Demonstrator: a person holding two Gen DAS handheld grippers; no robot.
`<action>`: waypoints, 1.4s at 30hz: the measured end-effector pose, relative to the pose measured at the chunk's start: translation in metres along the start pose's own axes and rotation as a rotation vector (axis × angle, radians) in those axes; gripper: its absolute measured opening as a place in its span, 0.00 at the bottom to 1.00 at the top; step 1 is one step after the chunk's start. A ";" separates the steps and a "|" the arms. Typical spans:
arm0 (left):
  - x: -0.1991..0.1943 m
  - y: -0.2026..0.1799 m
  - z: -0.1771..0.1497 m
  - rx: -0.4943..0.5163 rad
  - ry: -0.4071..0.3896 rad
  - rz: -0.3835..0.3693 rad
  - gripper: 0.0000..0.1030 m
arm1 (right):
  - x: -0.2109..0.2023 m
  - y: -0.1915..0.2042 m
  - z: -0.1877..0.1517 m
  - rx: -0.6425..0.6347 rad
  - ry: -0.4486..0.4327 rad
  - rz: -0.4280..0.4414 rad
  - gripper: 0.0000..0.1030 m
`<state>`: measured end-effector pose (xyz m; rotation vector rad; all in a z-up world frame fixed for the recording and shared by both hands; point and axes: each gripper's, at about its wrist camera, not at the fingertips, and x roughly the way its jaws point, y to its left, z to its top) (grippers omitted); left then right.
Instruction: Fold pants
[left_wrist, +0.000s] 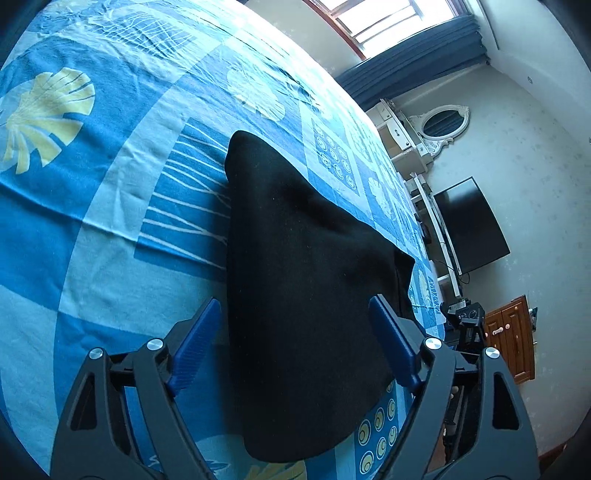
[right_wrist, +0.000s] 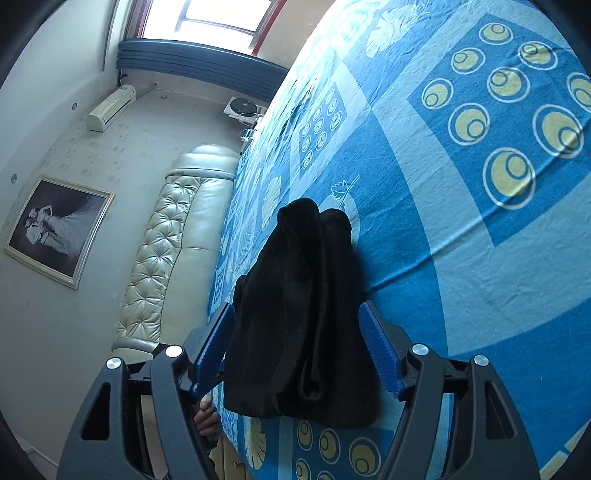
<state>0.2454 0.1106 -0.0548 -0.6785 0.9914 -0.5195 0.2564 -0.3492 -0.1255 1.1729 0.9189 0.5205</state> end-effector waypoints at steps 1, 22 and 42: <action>-0.004 0.001 -0.007 -0.014 0.001 -0.014 0.81 | -0.005 0.000 -0.006 -0.003 0.001 -0.009 0.70; 0.002 0.024 -0.059 -0.211 0.031 -0.112 0.85 | -0.010 -0.019 -0.054 0.078 -0.010 -0.033 0.71; 0.020 0.014 -0.058 -0.137 0.045 -0.046 0.41 | 0.032 -0.011 -0.046 0.018 0.052 -0.094 0.37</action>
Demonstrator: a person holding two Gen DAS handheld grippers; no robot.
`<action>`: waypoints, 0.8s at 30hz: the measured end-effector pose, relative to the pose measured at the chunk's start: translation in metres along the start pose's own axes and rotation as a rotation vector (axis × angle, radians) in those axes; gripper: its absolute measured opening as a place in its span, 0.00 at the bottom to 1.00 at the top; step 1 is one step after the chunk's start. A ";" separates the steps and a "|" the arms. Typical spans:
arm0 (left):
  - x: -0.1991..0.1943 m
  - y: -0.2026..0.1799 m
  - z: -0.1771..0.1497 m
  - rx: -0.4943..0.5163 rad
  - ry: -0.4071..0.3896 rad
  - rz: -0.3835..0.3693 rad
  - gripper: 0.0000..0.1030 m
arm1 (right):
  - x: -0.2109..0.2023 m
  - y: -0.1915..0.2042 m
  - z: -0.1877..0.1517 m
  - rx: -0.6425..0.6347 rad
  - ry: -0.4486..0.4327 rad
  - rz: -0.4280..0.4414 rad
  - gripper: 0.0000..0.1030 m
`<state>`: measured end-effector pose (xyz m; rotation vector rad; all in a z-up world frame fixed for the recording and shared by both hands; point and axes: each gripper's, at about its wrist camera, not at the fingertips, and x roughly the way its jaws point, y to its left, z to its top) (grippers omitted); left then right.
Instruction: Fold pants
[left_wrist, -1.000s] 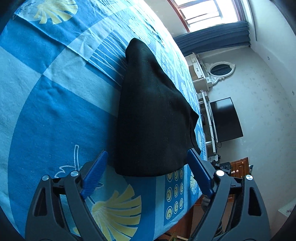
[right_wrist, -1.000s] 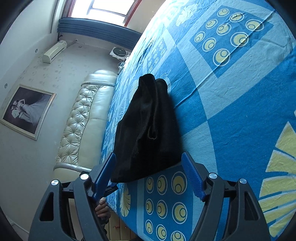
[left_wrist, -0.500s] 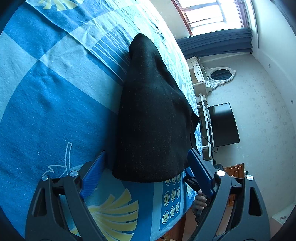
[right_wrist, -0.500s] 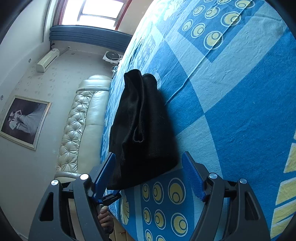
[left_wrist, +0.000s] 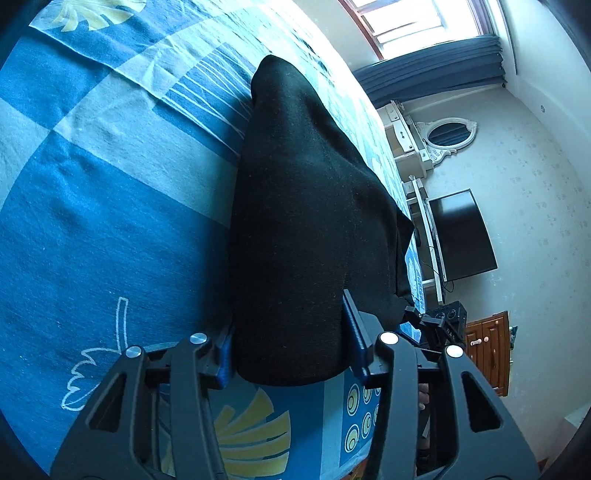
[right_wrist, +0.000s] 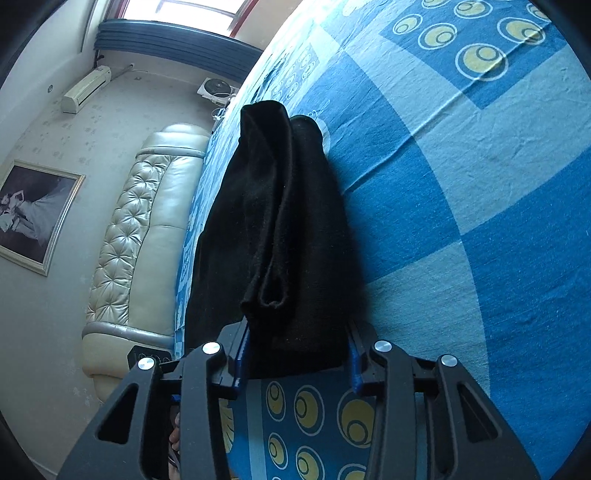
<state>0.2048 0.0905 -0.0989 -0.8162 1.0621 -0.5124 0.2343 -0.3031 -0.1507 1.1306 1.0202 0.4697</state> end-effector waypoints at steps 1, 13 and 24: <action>-0.001 0.000 0.000 -0.002 0.000 0.001 0.39 | -0.001 0.000 -0.001 -0.002 -0.001 0.005 0.36; -0.012 -0.016 -0.005 0.038 -0.025 0.089 0.32 | -0.014 0.005 -0.011 0.012 -0.018 0.027 0.33; -0.025 -0.016 -0.012 0.051 -0.015 0.123 0.32 | -0.029 -0.001 -0.024 0.015 -0.001 0.031 0.33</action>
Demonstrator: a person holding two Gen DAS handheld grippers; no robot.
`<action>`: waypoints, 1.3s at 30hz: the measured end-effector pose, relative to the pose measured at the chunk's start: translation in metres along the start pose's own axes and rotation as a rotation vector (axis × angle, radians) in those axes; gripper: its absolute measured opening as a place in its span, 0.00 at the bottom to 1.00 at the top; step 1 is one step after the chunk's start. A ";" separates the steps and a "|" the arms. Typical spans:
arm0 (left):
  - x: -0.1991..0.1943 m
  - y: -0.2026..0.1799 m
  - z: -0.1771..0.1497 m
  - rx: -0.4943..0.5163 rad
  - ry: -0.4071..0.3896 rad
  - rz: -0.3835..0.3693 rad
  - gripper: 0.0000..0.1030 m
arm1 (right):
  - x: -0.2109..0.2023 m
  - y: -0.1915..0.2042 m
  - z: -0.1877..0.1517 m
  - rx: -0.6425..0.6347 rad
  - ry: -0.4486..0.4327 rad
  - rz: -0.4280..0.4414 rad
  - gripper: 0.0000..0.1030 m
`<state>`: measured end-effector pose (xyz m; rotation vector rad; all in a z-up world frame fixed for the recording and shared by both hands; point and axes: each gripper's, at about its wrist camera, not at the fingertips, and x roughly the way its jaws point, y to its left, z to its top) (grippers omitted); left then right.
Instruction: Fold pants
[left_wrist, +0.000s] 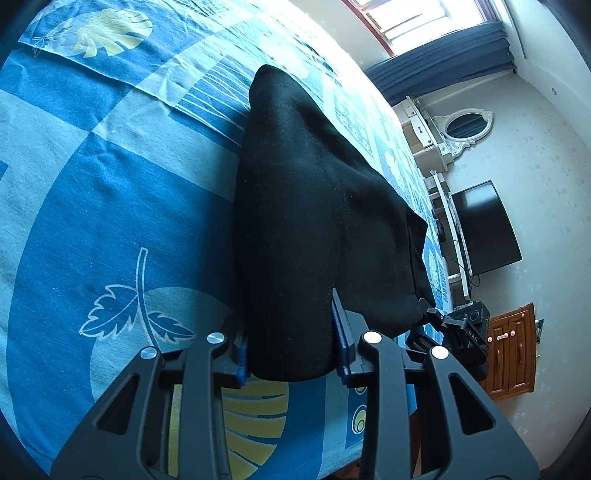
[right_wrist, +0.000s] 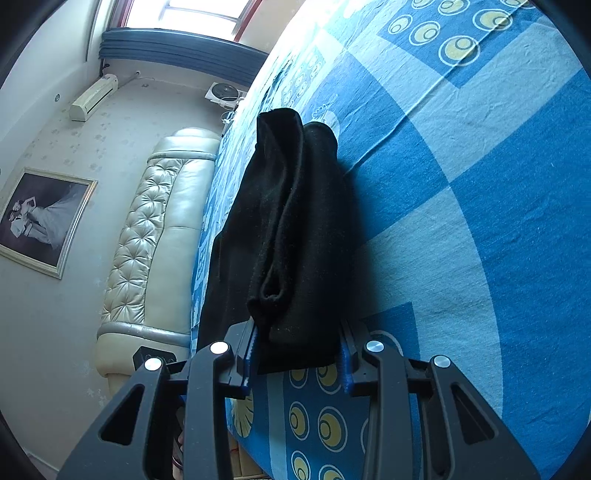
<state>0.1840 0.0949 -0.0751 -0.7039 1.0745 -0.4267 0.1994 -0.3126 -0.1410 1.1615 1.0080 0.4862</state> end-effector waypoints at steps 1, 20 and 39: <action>0.000 -0.001 -0.002 -0.002 0.001 0.000 0.32 | -0.001 0.000 -0.002 -0.001 0.002 0.001 0.33; 0.001 0.022 -0.006 -0.039 -0.034 -0.071 0.72 | -0.001 0.000 -0.012 -0.015 0.008 0.007 0.66; -0.015 -0.009 -0.027 0.066 -0.032 0.079 0.34 | -0.006 0.003 -0.031 -0.029 0.048 -0.004 0.35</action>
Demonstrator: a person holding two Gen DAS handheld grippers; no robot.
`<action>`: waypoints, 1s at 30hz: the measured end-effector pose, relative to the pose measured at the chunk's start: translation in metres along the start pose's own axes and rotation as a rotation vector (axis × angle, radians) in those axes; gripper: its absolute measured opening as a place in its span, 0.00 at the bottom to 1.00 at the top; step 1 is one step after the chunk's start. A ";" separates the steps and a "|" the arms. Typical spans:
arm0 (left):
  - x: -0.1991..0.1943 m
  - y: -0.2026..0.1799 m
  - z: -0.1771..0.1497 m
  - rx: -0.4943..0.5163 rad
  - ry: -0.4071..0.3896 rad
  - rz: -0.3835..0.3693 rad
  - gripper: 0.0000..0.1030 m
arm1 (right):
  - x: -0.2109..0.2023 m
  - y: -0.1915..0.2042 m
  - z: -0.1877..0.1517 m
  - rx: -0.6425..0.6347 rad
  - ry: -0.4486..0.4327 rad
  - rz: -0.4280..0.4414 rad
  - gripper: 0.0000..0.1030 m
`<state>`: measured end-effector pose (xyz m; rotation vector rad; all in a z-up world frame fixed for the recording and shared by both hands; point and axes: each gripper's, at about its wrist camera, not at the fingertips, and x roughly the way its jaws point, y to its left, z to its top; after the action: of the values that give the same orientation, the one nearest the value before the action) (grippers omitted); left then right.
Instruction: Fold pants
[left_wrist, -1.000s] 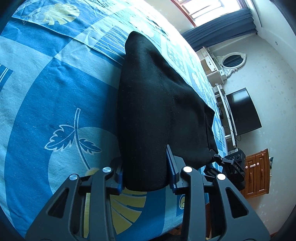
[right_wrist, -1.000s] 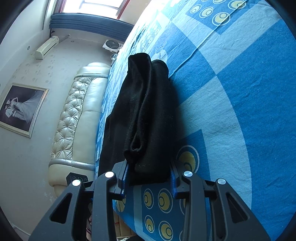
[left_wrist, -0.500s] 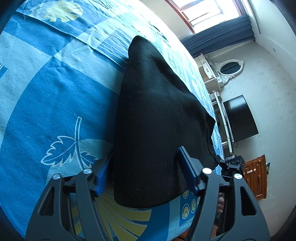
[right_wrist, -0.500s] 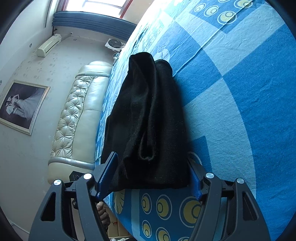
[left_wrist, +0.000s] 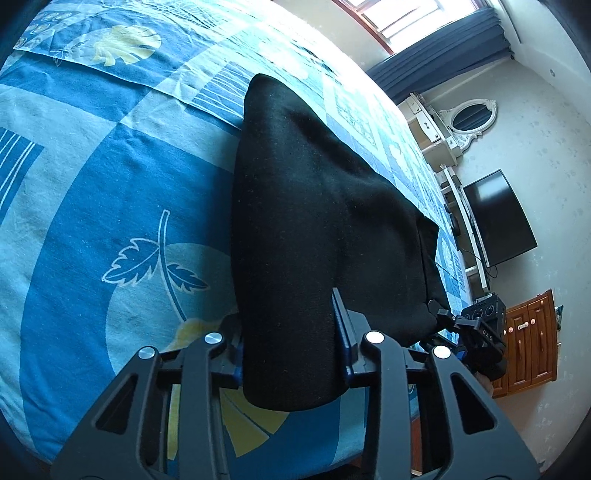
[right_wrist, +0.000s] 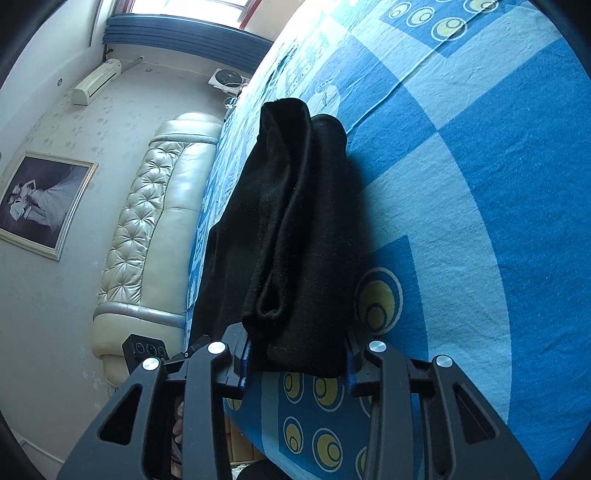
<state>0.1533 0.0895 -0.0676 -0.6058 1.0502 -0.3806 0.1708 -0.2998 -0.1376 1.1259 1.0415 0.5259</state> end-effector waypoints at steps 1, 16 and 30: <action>-0.002 0.000 -0.003 0.002 -0.001 0.004 0.34 | -0.001 -0.001 -0.004 0.001 0.002 0.000 0.35; -0.014 0.006 -0.021 0.020 -0.003 0.006 0.34 | -0.011 -0.005 -0.028 0.007 0.002 0.012 0.35; -0.013 0.007 -0.020 0.010 -0.010 -0.004 0.49 | -0.011 -0.014 -0.032 0.057 -0.017 0.034 0.44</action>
<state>0.1296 0.0968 -0.0707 -0.5998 1.0373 -0.3856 0.1358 -0.2991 -0.1481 1.1980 1.0293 0.5158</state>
